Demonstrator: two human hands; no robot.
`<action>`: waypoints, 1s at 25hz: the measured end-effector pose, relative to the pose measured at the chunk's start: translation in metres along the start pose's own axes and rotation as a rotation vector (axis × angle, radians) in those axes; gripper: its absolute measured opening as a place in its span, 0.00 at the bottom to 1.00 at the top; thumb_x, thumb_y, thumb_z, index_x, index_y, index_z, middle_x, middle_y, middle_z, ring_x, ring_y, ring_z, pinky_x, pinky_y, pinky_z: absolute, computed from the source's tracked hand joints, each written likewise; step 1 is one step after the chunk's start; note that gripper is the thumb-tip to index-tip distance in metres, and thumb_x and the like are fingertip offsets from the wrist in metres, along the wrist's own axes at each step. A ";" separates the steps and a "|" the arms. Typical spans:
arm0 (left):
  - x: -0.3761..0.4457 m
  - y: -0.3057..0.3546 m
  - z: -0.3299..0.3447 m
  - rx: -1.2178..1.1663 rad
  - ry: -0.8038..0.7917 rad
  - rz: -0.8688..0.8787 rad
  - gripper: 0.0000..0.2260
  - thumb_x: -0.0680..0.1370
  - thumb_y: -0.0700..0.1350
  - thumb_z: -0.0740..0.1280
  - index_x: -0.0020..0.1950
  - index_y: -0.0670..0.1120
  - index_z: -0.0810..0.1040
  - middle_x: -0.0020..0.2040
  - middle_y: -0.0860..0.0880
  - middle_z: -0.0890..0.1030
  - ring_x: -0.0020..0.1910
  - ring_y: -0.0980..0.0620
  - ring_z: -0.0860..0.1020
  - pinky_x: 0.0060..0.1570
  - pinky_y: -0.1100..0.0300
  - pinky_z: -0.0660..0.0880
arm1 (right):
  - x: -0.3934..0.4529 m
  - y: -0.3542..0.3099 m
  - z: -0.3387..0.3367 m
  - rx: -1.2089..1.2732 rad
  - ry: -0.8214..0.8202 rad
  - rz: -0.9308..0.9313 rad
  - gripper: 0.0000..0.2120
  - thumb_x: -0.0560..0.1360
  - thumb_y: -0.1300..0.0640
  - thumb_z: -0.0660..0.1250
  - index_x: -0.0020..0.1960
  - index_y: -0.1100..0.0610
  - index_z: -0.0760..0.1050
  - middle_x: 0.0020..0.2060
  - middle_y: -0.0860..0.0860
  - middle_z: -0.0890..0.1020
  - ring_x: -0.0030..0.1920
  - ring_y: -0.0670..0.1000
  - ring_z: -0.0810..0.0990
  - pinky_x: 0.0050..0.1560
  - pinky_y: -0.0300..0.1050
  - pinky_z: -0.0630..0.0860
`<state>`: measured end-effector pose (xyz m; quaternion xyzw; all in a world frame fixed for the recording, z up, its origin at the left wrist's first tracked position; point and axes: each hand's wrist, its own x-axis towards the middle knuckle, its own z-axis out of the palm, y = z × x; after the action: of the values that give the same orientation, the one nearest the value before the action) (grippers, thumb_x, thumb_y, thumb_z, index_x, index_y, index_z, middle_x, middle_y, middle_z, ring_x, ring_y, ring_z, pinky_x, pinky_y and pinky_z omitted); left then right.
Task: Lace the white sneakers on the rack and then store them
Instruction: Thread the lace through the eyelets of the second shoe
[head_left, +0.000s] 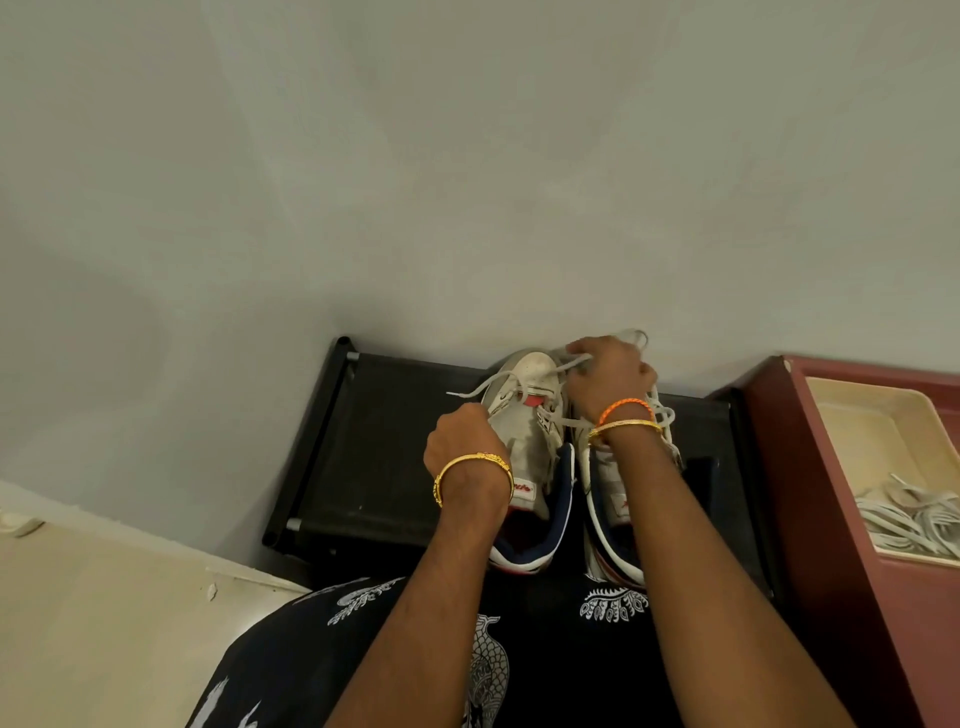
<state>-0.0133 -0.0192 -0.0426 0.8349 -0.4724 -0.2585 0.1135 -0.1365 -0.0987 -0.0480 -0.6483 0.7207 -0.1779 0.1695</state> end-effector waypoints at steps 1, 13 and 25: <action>0.000 0.000 0.001 0.005 0.007 0.006 0.14 0.77 0.44 0.67 0.62 0.45 0.77 0.54 0.44 0.81 0.53 0.45 0.79 0.49 0.54 0.77 | -0.001 -0.010 0.008 -0.110 -0.120 -0.104 0.16 0.72 0.60 0.65 0.58 0.50 0.79 0.59 0.52 0.76 0.65 0.57 0.67 0.67 0.55 0.57; -0.001 -0.001 0.000 -0.022 0.044 -0.043 0.14 0.77 0.43 0.67 0.63 0.46 0.76 0.56 0.45 0.80 0.53 0.45 0.79 0.48 0.56 0.76 | 0.007 -0.013 0.009 0.163 0.244 -0.156 0.06 0.76 0.62 0.64 0.49 0.57 0.79 0.50 0.53 0.80 0.53 0.56 0.76 0.55 0.49 0.69; -0.002 0.001 0.001 -0.016 0.038 -0.020 0.14 0.78 0.42 0.66 0.63 0.47 0.76 0.57 0.44 0.80 0.54 0.45 0.79 0.50 0.55 0.77 | -0.005 -0.017 -0.002 0.102 0.034 -0.203 0.27 0.68 0.64 0.65 0.66 0.53 0.69 0.67 0.52 0.70 0.69 0.55 0.64 0.66 0.53 0.60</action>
<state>-0.0153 -0.0182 -0.0430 0.8435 -0.4596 -0.2476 0.1265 -0.1224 -0.0950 -0.0384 -0.7054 0.6440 -0.2417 0.1712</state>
